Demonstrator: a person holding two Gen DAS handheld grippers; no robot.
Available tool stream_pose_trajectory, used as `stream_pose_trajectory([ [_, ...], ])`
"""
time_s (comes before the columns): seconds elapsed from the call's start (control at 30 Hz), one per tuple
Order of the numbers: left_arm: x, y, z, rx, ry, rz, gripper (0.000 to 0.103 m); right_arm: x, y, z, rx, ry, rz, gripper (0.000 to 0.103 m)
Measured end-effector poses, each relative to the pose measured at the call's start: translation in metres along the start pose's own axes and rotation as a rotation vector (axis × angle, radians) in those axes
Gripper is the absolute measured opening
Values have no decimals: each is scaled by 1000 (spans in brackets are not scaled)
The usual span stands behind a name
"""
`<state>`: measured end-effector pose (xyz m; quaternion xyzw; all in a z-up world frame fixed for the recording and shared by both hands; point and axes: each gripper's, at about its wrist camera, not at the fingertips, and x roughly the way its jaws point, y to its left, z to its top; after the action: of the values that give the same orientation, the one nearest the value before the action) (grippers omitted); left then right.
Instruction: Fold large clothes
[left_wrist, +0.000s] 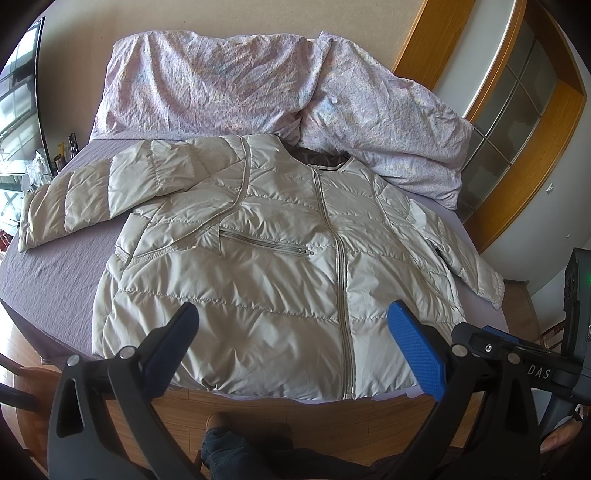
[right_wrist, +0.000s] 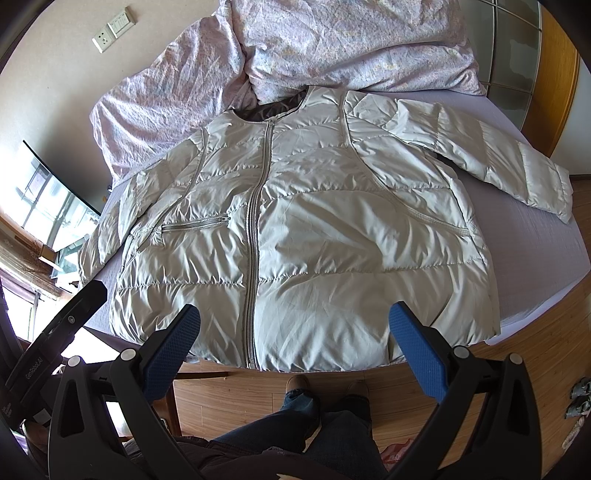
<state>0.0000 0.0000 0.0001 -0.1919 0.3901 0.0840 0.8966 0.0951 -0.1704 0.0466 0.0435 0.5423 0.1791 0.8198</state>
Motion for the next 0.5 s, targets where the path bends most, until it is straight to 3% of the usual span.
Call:
stream_pose_trajectory([
  [0.5, 0, 0, 0, 1, 0, 0, 101, 1, 0, 1, 1, -1, 0, 102],
])
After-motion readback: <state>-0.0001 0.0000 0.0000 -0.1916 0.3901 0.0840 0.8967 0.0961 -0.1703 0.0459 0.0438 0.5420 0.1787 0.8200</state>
